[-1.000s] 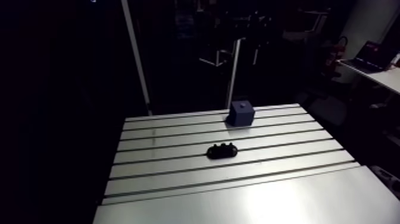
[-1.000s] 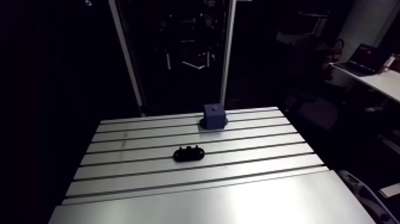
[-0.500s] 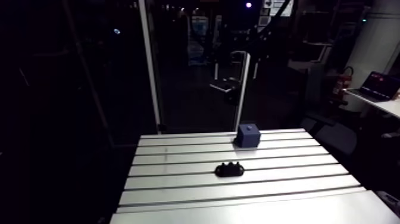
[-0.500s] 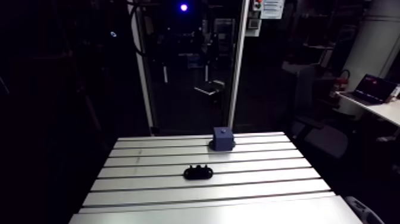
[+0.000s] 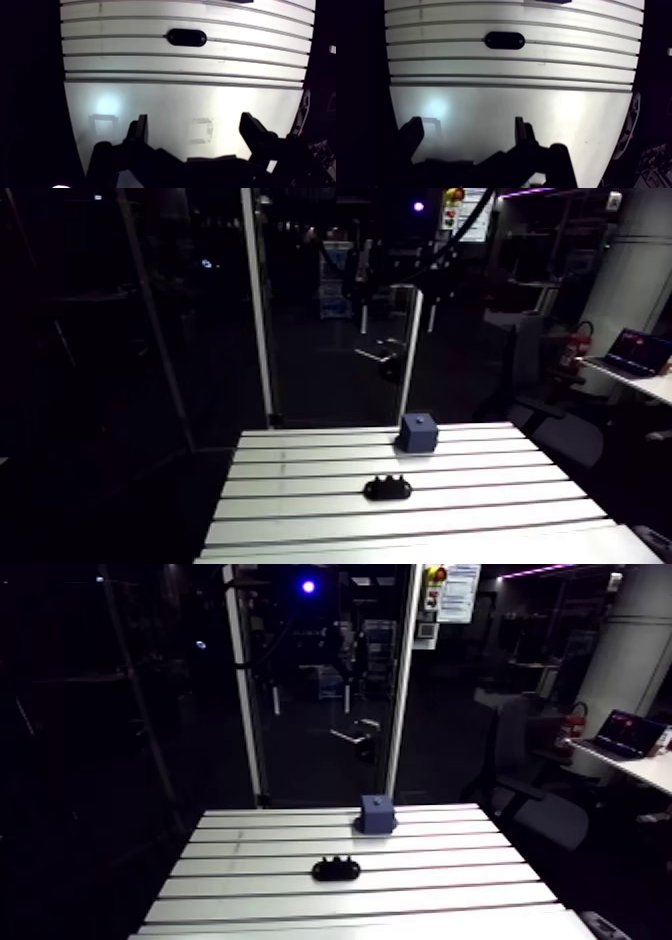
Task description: Pick up the M10 bolt and insert it into the hole until fully seated.
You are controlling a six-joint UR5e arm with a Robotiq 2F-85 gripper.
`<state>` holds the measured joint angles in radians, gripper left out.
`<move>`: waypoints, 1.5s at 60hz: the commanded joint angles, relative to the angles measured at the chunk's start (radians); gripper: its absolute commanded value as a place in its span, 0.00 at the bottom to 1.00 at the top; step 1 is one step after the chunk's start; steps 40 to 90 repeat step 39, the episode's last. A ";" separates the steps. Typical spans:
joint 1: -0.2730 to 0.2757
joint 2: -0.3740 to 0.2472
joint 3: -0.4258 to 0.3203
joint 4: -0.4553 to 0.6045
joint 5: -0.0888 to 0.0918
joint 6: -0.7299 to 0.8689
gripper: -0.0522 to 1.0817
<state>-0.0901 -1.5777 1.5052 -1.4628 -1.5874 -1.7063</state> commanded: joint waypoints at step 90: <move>0.001 0.008 -0.003 -0.003 0.001 0.001 0.05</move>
